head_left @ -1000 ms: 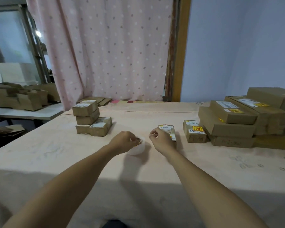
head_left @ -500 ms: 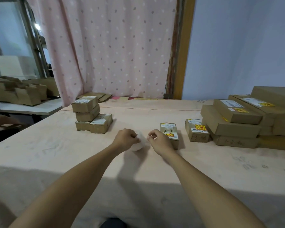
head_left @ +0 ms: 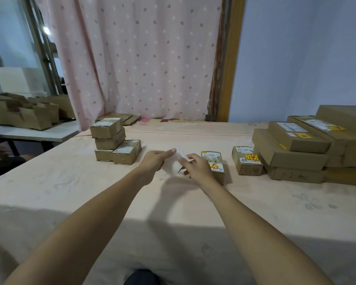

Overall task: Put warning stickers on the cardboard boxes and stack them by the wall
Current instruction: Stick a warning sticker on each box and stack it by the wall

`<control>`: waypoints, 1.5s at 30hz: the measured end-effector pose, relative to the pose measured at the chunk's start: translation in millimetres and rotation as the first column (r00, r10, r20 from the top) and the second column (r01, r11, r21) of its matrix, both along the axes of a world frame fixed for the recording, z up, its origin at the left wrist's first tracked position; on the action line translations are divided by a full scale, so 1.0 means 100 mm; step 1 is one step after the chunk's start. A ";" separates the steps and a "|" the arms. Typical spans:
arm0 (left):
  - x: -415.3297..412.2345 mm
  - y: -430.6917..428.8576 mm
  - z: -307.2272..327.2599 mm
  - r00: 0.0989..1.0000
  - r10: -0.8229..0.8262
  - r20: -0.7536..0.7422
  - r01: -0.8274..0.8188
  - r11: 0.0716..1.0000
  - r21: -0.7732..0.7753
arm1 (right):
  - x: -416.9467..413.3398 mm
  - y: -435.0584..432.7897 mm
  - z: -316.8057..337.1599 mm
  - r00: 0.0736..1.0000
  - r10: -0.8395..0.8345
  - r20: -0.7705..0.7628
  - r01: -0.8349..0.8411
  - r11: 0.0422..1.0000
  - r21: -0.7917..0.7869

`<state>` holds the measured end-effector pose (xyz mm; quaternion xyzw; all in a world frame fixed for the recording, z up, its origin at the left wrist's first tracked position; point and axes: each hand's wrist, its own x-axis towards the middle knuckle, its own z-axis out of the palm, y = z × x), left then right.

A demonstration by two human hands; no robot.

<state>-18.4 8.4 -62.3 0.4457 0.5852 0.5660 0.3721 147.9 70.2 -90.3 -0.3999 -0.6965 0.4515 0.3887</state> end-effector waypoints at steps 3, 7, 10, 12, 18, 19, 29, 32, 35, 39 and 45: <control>-0.01 -0.05 0.00 0.997 -0.071 0.015 0.070 0.997 0.045 | 0.04 0.02 0.04 0.996 -0.064 -0.057 0.062 0.998 -0.030; 0.04 -0.07 0.02 0.992 -0.126 -0.020 0.127 0.989 0.074 | 0.03 0.04 0.04 0.989 -0.100 -0.113 0.088 0.991 -0.106; 0.02 -0.06 0.01 0.992 -0.125 -0.009 0.125 0.990 0.062 | 0.05 0.05 0.08 0.981 -0.140 -0.130 0.120 0.981 -0.152; 0.00 -0.04 -0.02 0.992 -0.123 0.018 0.122 0.990 0.064 | 0.07 0.06 0.10 0.979 -0.150 -0.141 0.127 0.979 -0.160; 0.00 -0.07 -0.05 0.978 -0.208 0.023 0.207 0.977 0.042 | 0.07 0.06 0.12 0.969 -0.208 -0.133 0.184 0.968 -0.169; 0.01 -0.08 -0.06 0.981 -0.196 -0.003 0.196 0.980 0.038 | 0.08 0.06 0.11 0.965 -0.226 -0.135 0.202 0.964 -0.171; -0.03 -0.01 -0.09 0.995 0.074 0.069 -0.075 0.997 -0.001 | 0.08 0.08 0.27 0.883 -0.220 -0.415 0.140 0.967 -0.215; -0.05 0.01 -0.09 0.986 0.116 0.124 -0.114 0.993 -0.022 | 0.06 0.07 0.30 0.908 -0.216 -0.359 0.143 0.965 -0.218; -0.02 0.03 -0.04 0.965 0.203 0.164 -0.191 0.978 -0.084 | 0.05 0.04 0.23 0.962 -0.161 -0.221 0.148 0.986 -0.077; 0.01 0.06 0.09 0.942 0.264 0.207 -0.223 0.953 -0.203 | -0.03 -0.02 0.09 0.999 0.018 0.040 -0.022 0.995 0.097; 0.01 0.08 0.14 0.940 0.249 0.234 -0.188 0.949 -0.254 | -0.08 -0.03 0.08 0.993 -0.108 0.056 0.101 0.987 0.122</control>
